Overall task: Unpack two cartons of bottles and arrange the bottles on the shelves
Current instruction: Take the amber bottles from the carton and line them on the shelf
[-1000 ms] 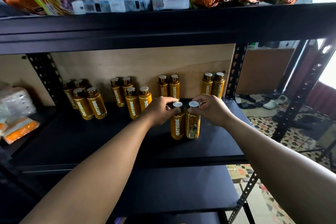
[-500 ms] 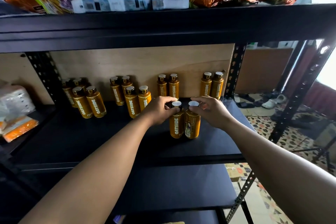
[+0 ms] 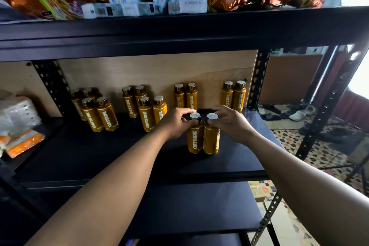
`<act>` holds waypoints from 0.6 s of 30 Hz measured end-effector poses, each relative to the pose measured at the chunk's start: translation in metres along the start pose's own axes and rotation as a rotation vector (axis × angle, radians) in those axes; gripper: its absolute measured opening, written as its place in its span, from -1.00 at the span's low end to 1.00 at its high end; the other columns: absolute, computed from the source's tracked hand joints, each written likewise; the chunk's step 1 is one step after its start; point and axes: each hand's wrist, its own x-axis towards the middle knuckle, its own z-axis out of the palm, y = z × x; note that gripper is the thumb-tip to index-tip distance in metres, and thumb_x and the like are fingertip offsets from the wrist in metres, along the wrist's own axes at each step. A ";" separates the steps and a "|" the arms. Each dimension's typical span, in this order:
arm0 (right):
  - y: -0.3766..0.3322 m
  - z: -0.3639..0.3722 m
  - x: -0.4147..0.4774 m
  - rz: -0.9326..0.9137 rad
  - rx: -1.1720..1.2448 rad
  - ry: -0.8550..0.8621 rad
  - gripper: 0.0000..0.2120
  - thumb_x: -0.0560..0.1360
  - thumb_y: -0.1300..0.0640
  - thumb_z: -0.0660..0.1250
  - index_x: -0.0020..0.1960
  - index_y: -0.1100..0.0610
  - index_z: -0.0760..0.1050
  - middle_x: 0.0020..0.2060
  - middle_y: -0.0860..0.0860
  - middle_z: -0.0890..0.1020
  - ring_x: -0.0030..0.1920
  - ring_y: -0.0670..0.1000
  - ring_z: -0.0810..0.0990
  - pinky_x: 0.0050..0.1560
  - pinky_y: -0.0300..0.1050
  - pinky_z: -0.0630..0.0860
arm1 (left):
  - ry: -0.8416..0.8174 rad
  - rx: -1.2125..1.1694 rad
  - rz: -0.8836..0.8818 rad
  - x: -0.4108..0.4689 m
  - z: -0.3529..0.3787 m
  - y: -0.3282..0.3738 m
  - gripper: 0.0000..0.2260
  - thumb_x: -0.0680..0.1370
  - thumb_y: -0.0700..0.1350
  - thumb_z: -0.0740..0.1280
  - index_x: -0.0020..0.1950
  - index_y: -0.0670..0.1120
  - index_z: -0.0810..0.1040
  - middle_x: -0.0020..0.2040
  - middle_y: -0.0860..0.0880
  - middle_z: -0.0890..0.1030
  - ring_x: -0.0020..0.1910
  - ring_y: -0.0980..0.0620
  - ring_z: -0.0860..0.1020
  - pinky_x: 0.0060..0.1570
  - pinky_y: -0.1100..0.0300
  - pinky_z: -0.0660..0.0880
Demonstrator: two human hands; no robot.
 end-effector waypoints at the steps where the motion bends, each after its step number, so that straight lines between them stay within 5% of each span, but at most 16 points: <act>1: 0.001 -0.001 -0.001 -0.013 0.020 -0.008 -0.50 0.53 -0.01 0.48 0.44 -0.05 0.47 0.13 -0.17 0.60 0.16 -0.09 0.61 -0.05 -0.33 0.50 | 0.000 -0.001 0.002 0.000 0.000 0.000 -0.52 0.60 0.12 0.36 0.50 0.06 0.42 0.34 -0.04 0.56 0.08 0.11 0.50 -0.17 0.29 0.40; 6: 0.004 -0.002 0.001 -0.093 -0.052 0.009 -0.65 0.57 0.04 0.44 0.34 -0.03 0.58 0.11 -0.13 0.67 0.14 -0.11 0.64 0.00 -0.28 0.57 | -0.004 -0.006 0.006 0.000 -0.001 0.000 -0.52 0.60 0.12 0.36 0.50 0.06 0.42 0.35 -0.03 0.56 0.08 0.11 0.50 -0.18 0.31 0.40; 18: 0.014 -0.001 0.002 -0.077 -0.049 0.026 -0.48 0.53 0.04 0.49 0.46 -0.03 0.48 0.25 -0.03 0.64 0.20 -0.07 0.61 0.15 -0.03 0.63 | -0.003 -0.041 0.018 0.003 0.001 -0.001 -0.54 0.60 0.08 0.37 0.49 0.05 0.43 0.40 -0.01 0.52 0.12 0.14 0.48 -0.16 0.35 0.39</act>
